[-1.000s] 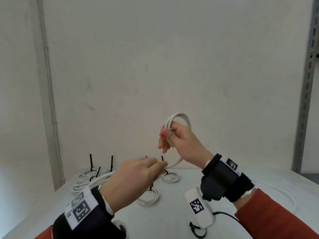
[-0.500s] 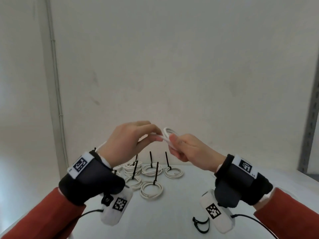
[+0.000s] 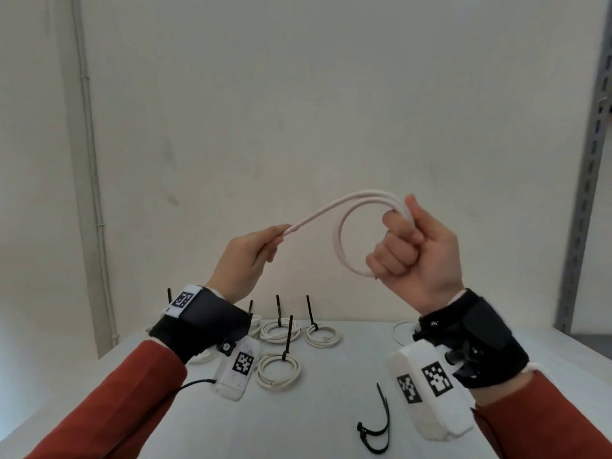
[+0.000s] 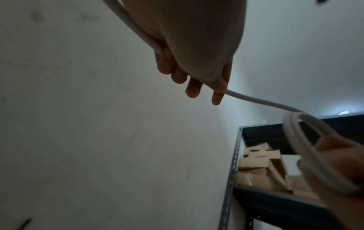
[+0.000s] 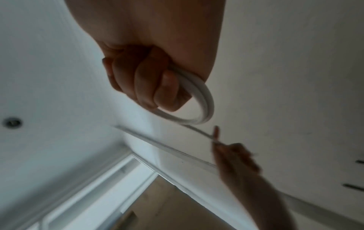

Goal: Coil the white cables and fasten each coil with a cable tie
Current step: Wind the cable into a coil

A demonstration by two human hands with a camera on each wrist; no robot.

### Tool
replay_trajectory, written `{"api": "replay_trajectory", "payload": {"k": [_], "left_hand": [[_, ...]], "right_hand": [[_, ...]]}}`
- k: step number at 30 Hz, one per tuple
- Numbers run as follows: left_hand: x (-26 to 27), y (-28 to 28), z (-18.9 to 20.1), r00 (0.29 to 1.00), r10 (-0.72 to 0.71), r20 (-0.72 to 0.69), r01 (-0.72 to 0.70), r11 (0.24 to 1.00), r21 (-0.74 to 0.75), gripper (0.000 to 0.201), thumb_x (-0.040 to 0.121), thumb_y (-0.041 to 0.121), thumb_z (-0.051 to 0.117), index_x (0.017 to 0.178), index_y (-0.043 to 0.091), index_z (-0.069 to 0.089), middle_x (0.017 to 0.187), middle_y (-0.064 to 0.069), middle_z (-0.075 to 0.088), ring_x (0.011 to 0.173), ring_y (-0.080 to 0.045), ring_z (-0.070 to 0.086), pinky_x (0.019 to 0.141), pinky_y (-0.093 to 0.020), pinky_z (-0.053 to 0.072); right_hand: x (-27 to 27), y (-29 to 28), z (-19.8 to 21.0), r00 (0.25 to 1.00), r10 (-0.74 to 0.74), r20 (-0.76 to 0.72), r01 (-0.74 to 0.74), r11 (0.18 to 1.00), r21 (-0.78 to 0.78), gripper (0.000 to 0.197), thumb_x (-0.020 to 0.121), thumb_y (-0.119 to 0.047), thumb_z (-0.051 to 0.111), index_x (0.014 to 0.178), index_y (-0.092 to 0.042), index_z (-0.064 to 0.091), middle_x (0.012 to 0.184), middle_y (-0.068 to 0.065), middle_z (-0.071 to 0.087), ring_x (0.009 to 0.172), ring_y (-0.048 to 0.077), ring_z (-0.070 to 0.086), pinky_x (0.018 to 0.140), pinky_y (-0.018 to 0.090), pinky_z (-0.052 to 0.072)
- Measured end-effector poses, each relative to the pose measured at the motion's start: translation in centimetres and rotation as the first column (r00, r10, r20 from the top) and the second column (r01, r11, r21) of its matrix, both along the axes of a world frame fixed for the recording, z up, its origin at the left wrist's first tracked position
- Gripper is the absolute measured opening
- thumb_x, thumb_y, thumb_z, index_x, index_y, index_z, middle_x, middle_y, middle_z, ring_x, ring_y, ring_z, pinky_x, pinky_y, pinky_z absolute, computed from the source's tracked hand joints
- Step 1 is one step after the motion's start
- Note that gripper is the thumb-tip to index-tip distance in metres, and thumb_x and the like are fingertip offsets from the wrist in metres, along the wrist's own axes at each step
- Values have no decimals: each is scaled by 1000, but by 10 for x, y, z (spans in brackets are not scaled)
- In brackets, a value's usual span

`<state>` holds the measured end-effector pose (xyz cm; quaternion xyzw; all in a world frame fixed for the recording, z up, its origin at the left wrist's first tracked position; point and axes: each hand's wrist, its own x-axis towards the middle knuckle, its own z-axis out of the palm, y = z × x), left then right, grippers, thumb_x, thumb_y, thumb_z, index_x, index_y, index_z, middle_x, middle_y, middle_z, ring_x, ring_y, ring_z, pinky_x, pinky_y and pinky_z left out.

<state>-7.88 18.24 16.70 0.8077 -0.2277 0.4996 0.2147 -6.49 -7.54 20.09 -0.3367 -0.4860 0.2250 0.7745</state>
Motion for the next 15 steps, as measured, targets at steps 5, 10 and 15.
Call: {"api": "replay_trajectory", "payload": {"k": [5, 10, 15], "left_hand": [[-3, -4, -24, 964, 250, 89, -265, 930, 256, 31, 95, 39, 33, 121, 31, 49, 72, 10, 59, 54, -14, 54, 43, -22, 37], [-9, -7, -35, 922, 363, 135, -380, 778, 501, 30, 90, 28, 55, 120, 26, 50, 68, 8, 61, 45, -16, 54, 37, -21, 28], [-28, -14, -38, 952, 245, 186, -306, 697, 648, 48, 62, 11, 84, 107, 16, 66, 72, 7, 62, 55, -15, 59, 44, -19, 39]], "right_hand": [[1, -9, 9, 981, -107, -160, 141, 965, 221, 49, 94, -40, 30, 50, -21, 39, 41, -6, 8, 37, 14, 7, 38, 23, 20], [11, -20, 16, 946, -164, -279, 275, 862, 425, 33, 85, -28, 35, 54, -18, 42, 40, -5, 19, 40, 13, 10, 41, 24, 22], [28, -18, 16, 923, -256, -287, 362, 830, 424, 22, 90, -22, 32, 71, -17, 43, 50, -4, 29, 44, 12, 26, 48, 25, 31]]}}
